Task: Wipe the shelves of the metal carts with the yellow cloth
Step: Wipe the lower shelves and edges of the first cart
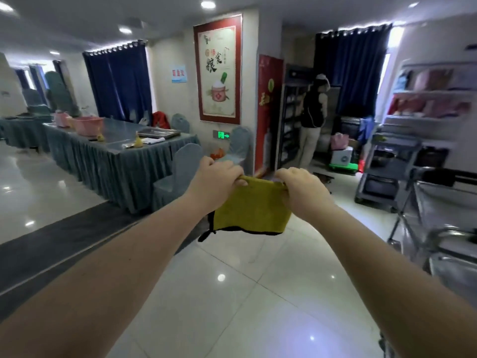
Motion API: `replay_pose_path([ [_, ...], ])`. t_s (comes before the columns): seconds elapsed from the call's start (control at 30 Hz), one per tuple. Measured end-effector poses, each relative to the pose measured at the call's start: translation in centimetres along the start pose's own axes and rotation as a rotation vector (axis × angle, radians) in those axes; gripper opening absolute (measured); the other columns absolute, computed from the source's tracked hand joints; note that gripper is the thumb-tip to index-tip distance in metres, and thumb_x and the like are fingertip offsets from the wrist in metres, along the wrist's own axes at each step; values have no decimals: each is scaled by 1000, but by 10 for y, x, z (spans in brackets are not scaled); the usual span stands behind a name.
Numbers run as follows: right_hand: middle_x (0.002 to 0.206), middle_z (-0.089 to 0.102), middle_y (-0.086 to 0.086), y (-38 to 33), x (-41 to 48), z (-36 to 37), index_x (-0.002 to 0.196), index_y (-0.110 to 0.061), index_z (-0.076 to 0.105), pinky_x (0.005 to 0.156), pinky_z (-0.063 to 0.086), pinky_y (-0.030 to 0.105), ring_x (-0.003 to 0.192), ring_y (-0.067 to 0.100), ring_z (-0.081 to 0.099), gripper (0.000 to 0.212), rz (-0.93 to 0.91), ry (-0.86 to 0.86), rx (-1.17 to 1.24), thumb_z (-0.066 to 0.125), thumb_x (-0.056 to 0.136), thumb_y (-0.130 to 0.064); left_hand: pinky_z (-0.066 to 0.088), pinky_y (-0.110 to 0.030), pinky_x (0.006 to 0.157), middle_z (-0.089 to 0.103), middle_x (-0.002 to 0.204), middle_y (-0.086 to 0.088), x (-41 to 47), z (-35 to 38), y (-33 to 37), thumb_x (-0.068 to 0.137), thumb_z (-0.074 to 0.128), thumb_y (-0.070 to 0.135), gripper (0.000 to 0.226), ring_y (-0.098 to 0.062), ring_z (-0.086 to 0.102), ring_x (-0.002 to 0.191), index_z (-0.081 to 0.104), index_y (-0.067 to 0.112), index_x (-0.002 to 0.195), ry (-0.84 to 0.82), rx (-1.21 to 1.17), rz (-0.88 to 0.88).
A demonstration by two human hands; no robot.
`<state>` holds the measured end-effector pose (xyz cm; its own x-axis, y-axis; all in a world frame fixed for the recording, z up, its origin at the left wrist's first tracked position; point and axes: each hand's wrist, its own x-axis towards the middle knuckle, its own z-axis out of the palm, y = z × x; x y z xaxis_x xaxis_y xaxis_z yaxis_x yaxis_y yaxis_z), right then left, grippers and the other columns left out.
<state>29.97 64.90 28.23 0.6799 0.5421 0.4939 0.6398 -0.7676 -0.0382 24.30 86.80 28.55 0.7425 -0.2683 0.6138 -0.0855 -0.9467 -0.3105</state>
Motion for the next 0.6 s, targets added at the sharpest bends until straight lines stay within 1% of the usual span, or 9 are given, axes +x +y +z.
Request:
replay_pose_path([
  [0.07, 106, 56, 1, 27, 19, 21, 112, -20, 57, 83, 46, 40, 100, 26, 52, 25, 96, 3, -79, 53, 89, -12, 33, -37, 72, 64, 79, 2, 39, 48, -5, 96, 30, 50, 47, -22, 60, 68, 65, 20, 86, 18, -107, 55],
  [0.17, 100, 57, 0, 69, 37, 45, 104, -21, 61, 80, 48, 41, 96, 25, 54, 20, 302, 6, -98, 56, 86, -14, 36, -38, 75, 66, 83, 1, 99, 112, 4, 94, 34, 48, 44, -23, 62, 73, 67, 19, 89, 31, -231, 154],
  [0.23, 101, 58, 0, 96, 38, 56, 106, -21, 62, 82, 48, 39, 98, 24, 54, 20, 420, -1, -91, 58, 87, -15, 30, -39, 77, 66, 86, 0, 133, 147, 24, 94, 36, 44, 41, -25, 63, 76, 68, 18, 91, 22, -322, 227],
  [0.3, 104, 58, 3, 126, 31, 68, 108, -18, 62, 85, 46, 39, 100, 25, 53, 20, 514, -4, -112, 58, 88, -17, 25, -37, 79, 66, 92, -1, 163, 181, 53, 98, 44, 36, 30, -27, 62, 82, 68, 17, 97, -3, -432, 290],
  [0.37, 106, 57, 5, 156, 19, 82, 110, -17, 61, 87, 44, 40, 101, 27, 51, 20, 612, -13, -144, 57, 90, -18, 22, -34, 81, 63, 100, 0, 185, 214, 91, 100, 49, 27, 19, -26, 59, 91, 65, 19, 105, -82, -520, 339],
  [0.5, 108, 55, 6, 227, -12, 121, 107, -15, 60, 89, 42, 41, 104, 28, 47, 19, 833, -4, -141, 55, 88, -15, 22, -34, 80, 59, 100, -1, 226, 286, 174, 100, 49, 18, 15, -26, 56, 97, 63, 20, 106, -142, -655, 428],
  [0.6, 108, 55, 4, 277, -33, 143, 105, -15, 62, 89, 44, 39, 105, 25, 48, 20, 1000, 69, -34, 53, 88, -9, 25, -36, 88, 58, 102, -2, 259, 328, 233, 101, 46, 22, 17, -25, 55, 102, 62, 19, 108, -216, -754, 476],
])
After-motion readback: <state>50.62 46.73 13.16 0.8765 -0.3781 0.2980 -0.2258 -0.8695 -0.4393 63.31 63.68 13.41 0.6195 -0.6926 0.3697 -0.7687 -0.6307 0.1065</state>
